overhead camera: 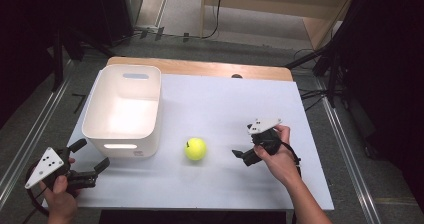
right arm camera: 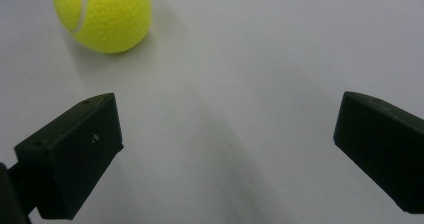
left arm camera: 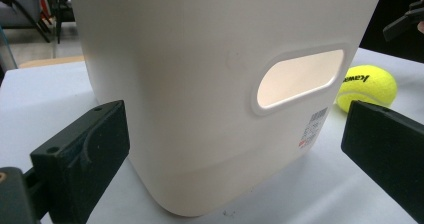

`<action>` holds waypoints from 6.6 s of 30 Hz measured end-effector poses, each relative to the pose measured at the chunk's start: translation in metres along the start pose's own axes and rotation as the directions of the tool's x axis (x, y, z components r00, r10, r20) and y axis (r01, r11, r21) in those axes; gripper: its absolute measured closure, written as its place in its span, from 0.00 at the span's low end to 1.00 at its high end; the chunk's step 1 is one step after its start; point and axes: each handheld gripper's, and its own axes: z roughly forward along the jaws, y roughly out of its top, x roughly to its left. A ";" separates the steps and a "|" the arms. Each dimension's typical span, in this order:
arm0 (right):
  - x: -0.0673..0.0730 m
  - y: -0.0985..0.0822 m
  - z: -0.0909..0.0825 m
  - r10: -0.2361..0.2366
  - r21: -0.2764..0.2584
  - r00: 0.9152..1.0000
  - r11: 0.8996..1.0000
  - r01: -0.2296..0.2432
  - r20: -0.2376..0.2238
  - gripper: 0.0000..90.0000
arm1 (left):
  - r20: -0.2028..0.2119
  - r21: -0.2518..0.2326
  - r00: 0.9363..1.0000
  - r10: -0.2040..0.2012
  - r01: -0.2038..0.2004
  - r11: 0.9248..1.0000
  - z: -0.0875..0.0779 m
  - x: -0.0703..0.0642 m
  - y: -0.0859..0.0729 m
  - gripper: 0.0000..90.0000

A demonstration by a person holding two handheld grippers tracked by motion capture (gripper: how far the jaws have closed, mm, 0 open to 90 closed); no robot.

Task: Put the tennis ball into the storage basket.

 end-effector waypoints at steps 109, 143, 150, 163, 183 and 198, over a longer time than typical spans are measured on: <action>0.051 0.099 0.080 -0.248 0.192 0.928 0.932 0.306 -0.279 0.06 | 0.041 -0.013 0.999 0.011 -0.010 1.000 -0.001 -0.001 0.001 0.00; 0.056 0.099 0.090 -0.268 0.230 0.909 0.909 0.349 -0.318 0.24 | 0.043 -0.014 0.999 0.012 -0.011 1.000 -0.001 -0.001 0.001 0.00; 0.056 0.099 0.091 -0.260 0.247 0.912 0.906 0.344 -0.317 0.26 | 0.043 -0.015 0.999 0.011 -0.011 1.000 -0.001 -0.001 0.001 0.00; 0.056 0.098 0.094 -0.251 0.261 0.911 0.903 0.342 -0.327 0.25 | 0.040 -0.014 0.999 0.010 -0.010 1.000 0.000 -0.001 0.001 0.00; 0.058 0.099 0.097 -0.263 0.276 0.909 0.893 0.356 -0.322 0.27 | 0.040 -0.012 0.999 0.010 -0.010 1.000 0.000 -0.001 0.001 0.00; 0.061 0.098 0.105 -0.251 0.285 0.910 0.892 0.350 -0.331 0.26 | 0.040 -0.013 0.999 0.011 -0.010 1.000 0.000 -0.001 0.001 0.00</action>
